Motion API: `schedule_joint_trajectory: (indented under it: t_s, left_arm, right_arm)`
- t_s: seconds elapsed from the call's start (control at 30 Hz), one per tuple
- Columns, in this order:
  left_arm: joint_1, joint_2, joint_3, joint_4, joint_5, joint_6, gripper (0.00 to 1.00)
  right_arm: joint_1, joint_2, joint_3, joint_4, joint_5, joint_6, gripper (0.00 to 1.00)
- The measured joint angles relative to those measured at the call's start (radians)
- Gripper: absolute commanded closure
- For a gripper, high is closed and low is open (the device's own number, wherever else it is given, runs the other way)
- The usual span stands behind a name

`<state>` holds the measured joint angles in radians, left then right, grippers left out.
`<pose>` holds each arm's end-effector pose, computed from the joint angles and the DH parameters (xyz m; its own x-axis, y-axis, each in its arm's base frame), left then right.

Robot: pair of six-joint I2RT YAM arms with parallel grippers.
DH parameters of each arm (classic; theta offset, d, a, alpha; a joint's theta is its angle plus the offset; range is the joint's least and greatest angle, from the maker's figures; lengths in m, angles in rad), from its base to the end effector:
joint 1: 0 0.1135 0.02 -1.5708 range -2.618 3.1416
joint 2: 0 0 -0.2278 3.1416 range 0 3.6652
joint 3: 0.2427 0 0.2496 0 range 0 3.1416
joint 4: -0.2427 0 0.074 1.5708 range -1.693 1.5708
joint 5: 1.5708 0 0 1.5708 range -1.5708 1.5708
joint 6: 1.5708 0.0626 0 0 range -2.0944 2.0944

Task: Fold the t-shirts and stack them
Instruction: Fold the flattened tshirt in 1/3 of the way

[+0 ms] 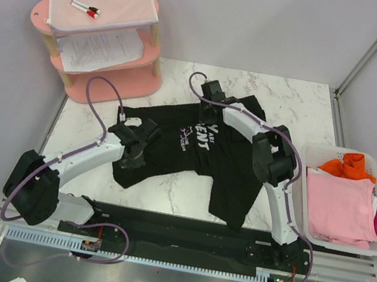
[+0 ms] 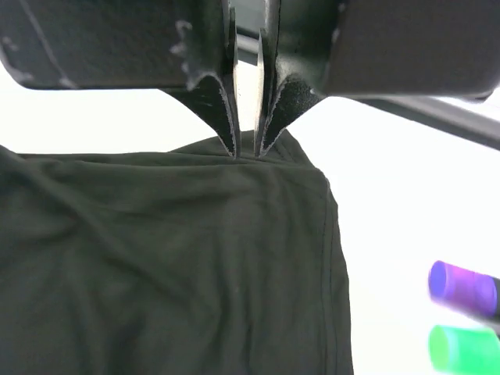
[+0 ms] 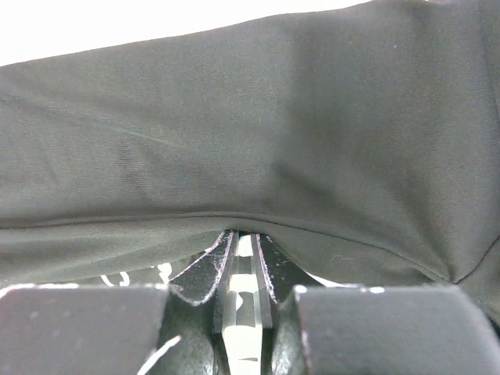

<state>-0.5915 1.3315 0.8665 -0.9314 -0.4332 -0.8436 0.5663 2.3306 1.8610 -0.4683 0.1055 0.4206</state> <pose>0.2074 -0.1076 0.1509 -0.8764 -0.2281 -0.4242 -0.3145 0.9381 0.1452 0.4261 0.2631 0.1126 -0.8175 -0.0386 -0.5746 -0.1612 0.9732 0.1640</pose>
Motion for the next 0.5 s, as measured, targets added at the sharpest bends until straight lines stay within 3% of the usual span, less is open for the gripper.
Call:
schedule_joint_trajectory:
  t_s: [0.1,0.2,0.23,0.3,0.37,0.4,0.43,0.5]
  left_arm:
    - [0.000,-0.038,0.012,0.035,-0.006,0.020,0.80]
    - [0.000,-0.042,0.018,0.056,-0.008,0.038,0.80]
    - [0.000,-0.042,0.018,0.060,-0.008,0.045,0.79]
    - [0.002,-0.035,0.019,0.066,-0.006,0.056,0.78]
    - [0.008,-0.022,0.019,0.072,0.002,0.063,0.76]
    - [0.016,-0.013,0.019,0.073,0.013,0.065,0.76]
    - [0.026,-0.004,0.019,0.074,0.026,0.067,0.53]
    - [0.044,0.008,0.019,0.075,0.047,0.074,0.36]
  right_arm:
    - [-0.014,0.010,0.016,0.005,-0.022,-0.011,0.80]
    - [-0.025,-0.008,-0.012,0.019,-0.050,-0.022,0.61]
    - [-0.027,-0.027,-0.040,0.026,-0.058,-0.028,0.49]
    - [-0.031,-0.090,-0.125,0.023,-0.069,-0.037,0.39]
    - [-0.032,-0.166,-0.212,0.003,-0.081,-0.046,0.23]
    - [-0.033,-0.219,-0.274,0.000,-0.086,-0.050,0.10]
    - [-0.033,-0.277,-0.333,-0.014,-0.089,-0.053,0.02]
    - [-0.033,-0.407,-0.452,-0.021,-0.093,-0.054,0.02]
